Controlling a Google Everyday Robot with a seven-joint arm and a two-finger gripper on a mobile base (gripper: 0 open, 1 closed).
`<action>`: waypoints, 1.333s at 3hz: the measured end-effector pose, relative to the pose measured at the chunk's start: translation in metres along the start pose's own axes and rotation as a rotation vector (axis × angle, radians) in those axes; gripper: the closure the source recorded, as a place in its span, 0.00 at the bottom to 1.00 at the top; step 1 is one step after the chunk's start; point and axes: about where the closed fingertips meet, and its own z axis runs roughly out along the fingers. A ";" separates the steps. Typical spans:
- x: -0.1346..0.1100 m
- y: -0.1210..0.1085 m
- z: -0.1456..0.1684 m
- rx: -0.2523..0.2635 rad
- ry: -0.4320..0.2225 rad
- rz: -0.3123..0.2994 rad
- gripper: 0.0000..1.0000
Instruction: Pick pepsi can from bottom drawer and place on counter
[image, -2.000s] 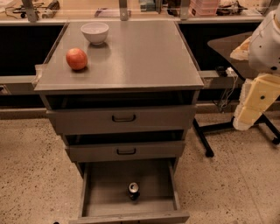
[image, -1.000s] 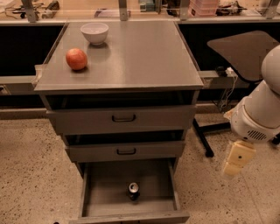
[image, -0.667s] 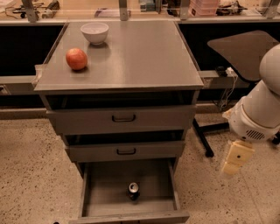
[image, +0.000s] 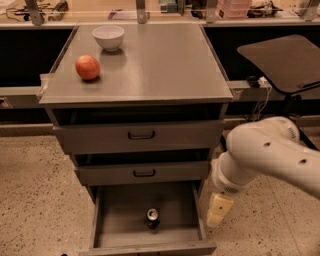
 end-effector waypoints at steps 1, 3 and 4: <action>-0.002 -0.002 0.015 0.029 -0.022 0.007 0.00; -0.040 -0.009 0.072 -0.026 -0.167 0.014 0.00; -0.071 -0.002 0.146 -0.060 -0.256 0.021 0.00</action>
Offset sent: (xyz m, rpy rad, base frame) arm 0.0054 0.0052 -0.0156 0.0468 -0.0336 0.0062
